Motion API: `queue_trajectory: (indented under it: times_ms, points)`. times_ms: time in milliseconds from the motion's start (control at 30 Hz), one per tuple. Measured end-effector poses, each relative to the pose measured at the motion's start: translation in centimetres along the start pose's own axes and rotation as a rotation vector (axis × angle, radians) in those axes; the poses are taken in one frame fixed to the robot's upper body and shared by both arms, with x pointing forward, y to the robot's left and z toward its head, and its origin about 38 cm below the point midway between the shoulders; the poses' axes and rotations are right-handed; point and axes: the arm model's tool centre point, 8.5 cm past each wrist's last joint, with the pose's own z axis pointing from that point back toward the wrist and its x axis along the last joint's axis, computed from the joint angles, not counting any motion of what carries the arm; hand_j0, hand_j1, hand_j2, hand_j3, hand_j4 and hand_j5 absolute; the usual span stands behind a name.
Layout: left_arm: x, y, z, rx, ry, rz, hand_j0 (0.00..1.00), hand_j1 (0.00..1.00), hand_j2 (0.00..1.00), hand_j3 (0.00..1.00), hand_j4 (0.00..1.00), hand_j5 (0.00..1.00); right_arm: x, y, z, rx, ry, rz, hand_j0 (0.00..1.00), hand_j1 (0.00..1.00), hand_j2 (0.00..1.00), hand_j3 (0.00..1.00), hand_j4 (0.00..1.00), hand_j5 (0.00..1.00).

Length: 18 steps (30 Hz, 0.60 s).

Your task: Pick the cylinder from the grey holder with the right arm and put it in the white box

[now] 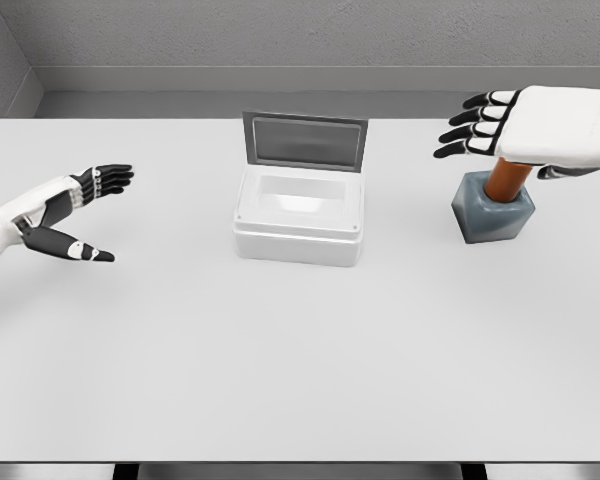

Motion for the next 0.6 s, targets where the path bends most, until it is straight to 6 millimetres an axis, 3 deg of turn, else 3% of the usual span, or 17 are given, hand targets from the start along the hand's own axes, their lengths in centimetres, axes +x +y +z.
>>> queue_trajectory:
  times_ms: [133,400,600]
  points:
    - [-0.2,-0.1,-0.2,0.001,0.000,0.007,1.00,1.00,1.00,1.00,1.00,1.00,-0.1,0.0,0.0,-0.001,0.001,-0.002,1.00,1.00,1.00,1.00,1.00,1.00]
    - [-0.3,-0.3,-0.4,0.002,-0.002,0.012,1.00,1.00,1.00,1.00,1.00,1.00,-2.0,1.4,0.6,0.018,0.056,-0.053,1.00,1.00,1.00,1.00,1.00,1.00]
    - [-0.2,0.0,-0.4,0.007,-0.002,0.010,1.00,1.00,1.00,1.00,1.00,1.00,-3.5,3.0,-0.6,0.033,0.089,-0.088,1.00,1.00,1.00,1.00,1.00,1.00]
